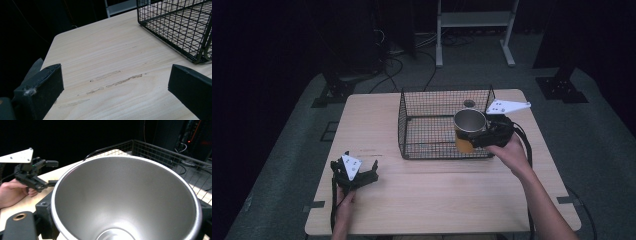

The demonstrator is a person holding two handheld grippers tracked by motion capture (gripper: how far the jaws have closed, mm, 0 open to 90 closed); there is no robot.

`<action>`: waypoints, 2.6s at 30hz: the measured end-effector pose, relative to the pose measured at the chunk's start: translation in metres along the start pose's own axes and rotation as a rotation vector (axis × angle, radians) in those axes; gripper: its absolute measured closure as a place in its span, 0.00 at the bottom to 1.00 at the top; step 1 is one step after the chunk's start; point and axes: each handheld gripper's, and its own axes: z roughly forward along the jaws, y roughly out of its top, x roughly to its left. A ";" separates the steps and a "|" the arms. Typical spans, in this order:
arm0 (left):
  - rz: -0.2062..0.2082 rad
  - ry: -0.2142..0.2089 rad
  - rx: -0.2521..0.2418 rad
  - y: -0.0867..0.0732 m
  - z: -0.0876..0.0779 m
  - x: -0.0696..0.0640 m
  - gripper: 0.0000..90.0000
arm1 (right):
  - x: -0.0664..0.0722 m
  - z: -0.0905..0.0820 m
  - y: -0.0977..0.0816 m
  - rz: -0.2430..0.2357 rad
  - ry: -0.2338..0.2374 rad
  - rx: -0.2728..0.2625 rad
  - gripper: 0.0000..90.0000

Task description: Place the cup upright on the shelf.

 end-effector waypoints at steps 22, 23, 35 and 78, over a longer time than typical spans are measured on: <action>0.003 -0.001 -0.001 0.000 0.000 0.000 0.00 | -0.019 0.024 0.033 0.011 -0.026 -0.007 0.13; 0.003 -0.001 -0.001 0.000 0.000 0.000 0.00 | -0.021 0.025 0.034 0.015 -0.028 -0.006 0.13; 0.003 -0.001 -0.003 0.000 0.000 0.000 0.00 | -0.031 0.042 0.041 0.033 -0.029 0.016 0.13; 0.002 -0.003 -0.005 0.000 -0.001 0.001 0.00 | -0.076 0.124 0.015 0.115 -0.022 0.136 0.13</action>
